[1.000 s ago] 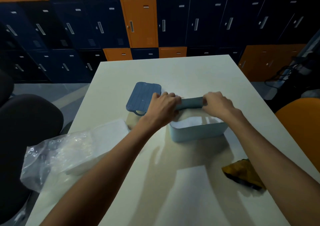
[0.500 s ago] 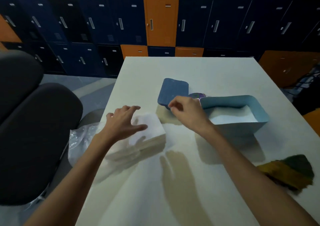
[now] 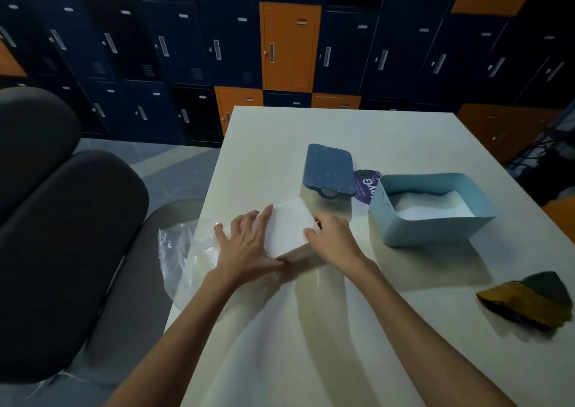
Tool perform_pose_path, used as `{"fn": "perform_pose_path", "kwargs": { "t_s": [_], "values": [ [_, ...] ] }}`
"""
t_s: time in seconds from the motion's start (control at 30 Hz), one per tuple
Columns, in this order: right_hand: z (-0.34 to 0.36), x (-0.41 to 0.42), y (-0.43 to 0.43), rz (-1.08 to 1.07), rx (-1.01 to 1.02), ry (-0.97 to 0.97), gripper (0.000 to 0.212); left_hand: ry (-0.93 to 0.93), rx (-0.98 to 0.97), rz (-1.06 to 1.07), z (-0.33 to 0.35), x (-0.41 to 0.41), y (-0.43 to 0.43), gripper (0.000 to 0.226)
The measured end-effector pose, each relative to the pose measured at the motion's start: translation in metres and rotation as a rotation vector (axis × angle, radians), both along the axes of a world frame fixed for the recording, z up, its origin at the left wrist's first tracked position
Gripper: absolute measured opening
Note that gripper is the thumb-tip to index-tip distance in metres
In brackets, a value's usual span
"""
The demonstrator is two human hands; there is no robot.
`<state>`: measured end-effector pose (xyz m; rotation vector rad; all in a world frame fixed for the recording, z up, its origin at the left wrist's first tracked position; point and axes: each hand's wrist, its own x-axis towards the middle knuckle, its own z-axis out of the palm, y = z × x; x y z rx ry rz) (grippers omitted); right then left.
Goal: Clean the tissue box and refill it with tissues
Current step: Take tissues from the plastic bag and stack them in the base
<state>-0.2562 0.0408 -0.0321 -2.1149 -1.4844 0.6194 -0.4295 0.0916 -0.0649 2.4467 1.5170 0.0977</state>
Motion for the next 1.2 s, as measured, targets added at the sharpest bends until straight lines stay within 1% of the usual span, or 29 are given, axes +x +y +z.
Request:
{"fn": "perform_pose_path", "kwargs": {
  "t_s": [0.07, 0.2, 0.27, 0.33, 0.4, 0.57, 0.63, 0.73, 0.8, 0.87, 0.9, 0.93, 1.0, 1.07, 1.13, 1.2],
  "values": [
    [0.002, -0.005, -0.002, 0.000, 0.022, -0.060, 0.022, -0.020, 0.028, 0.014, -0.003, 0.000, 0.000, 0.120],
    [0.011, -0.015, -0.005, 0.012, 0.096, -0.278, 0.034, -0.076, 0.062, 0.025, -0.008, -0.001, 0.000, 0.119],
    [0.014, -0.017, -0.005, 0.036, 0.135, -0.279, 0.032, -0.103, 0.069, 0.022, -0.009, -0.001, -0.001, 0.118],
    [0.016, -0.019, -0.002, 0.040, 0.152, -0.172, 0.028, -0.117, 0.073, 0.020, -0.008, -0.001, -0.001, 0.118],
    [0.016, -0.018, 0.001, -0.004, 0.152, -0.039, 0.023, -0.121, 0.075, 0.016, -0.007, -0.001, -0.002, 0.118],
    [0.025, -0.008, 0.008, -0.083, 0.067, 0.179, 0.024, -0.126, 0.059, 0.005, -0.005, -0.004, -0.001, 0.120],
    [0.029, -0.003, 0.009, -0.132, 0.120, 0.277, 0.022, -0.144, 0.044, 0.003, -0.004, -0.005, 0.001, 0.122],
    [0.032, 0.004, 0.013, -0.249, 0.233, 0.391, 0.012, -0.171, 0.027, 0.007, -0.002, -0.007, 0.003, 0.126],
    [0.031, 0.005, 0.013, -0.286, 0.191, 0.553, 0.008, -0.183, 0.016, 0.011, 0.000, -0.007, 0.002, 0.126],
    [0.026, 0.004, 0.012, -0.272, 0.052, 0.736, 0.010, -0.183, 0.009, 0.015, 0.001, -0.007, 0.000, 0.124],
    [0.022, 0.005, 0.011, -0.255, 0.004, 0.754, 0.014, -0.180, 0.009, 0.015, 0.001, -0.007, -0.001, 0.123],
    [0.020, 0.008, 0.010, -0.251, 0.005, 0.736, 0.018, -0.176, 0.011, 0.016, 0.001, -0.006, -0.001, 0.124],
    [0.020, 0.015, 0.012, -0.300, 0.084, 0.704, 0.024, -0.169, 0.007, 0.020, 0.002, -0.006, -0.001, 0.125],
    [0.022, 0.019, 0.013, -0.336, 0.169, 0.776, 0.026, -0.178, -0.008, 0.027, 0.003, -0.005, 0.000, 0.125],
    [0.023, 0.017, 0.013, -0.262, 0.171, 0.841, 0.025, -0.183, -0.021, 0.032, 0.004, -0.005, -0.001, 0.125],
    [0.021, 0.016, 0.011, -0.187, 0.140, 0.775, 0.028, -0.182, -0.033, 0.034, 0.005, -0.004, -0.003, 0.125]
  ]
}}
